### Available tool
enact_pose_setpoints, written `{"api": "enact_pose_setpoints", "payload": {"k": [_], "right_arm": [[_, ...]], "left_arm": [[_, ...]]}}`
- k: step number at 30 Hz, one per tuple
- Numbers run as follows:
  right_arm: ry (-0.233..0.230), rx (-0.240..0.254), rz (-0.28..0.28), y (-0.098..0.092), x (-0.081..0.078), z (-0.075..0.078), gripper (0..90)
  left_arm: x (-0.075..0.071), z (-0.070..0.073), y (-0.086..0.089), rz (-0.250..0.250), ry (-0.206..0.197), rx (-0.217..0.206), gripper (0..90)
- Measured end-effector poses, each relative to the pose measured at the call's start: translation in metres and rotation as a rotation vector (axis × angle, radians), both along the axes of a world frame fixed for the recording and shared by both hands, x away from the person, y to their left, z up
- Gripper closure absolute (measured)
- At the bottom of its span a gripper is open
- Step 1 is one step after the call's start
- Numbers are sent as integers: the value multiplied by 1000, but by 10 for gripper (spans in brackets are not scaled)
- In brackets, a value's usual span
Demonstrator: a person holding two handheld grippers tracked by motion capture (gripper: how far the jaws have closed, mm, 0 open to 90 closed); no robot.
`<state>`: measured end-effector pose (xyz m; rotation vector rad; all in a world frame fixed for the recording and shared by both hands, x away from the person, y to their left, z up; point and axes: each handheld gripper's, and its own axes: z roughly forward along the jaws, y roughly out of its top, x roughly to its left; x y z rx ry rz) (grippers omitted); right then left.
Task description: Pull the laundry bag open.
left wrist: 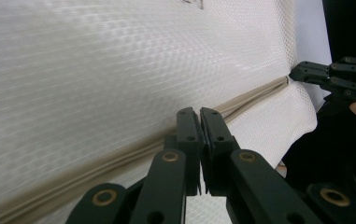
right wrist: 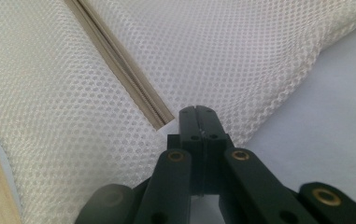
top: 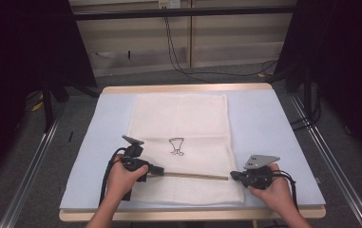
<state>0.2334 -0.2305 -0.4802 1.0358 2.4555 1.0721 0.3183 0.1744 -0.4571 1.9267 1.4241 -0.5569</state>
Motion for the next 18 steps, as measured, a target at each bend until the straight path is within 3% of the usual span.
{"api": "enact_pose_setpoints", "payload": {"k": [10, 18], "right_arm": [[1, -1, -4, 0, -1, 0, 900], [3, 1, -4, 0, -1, 0, 900]], "left_arm": [[-4, 1, 36, 46, -7, -11, 874], [-4, -1, 65, 89, 24, -15, 873]]}}
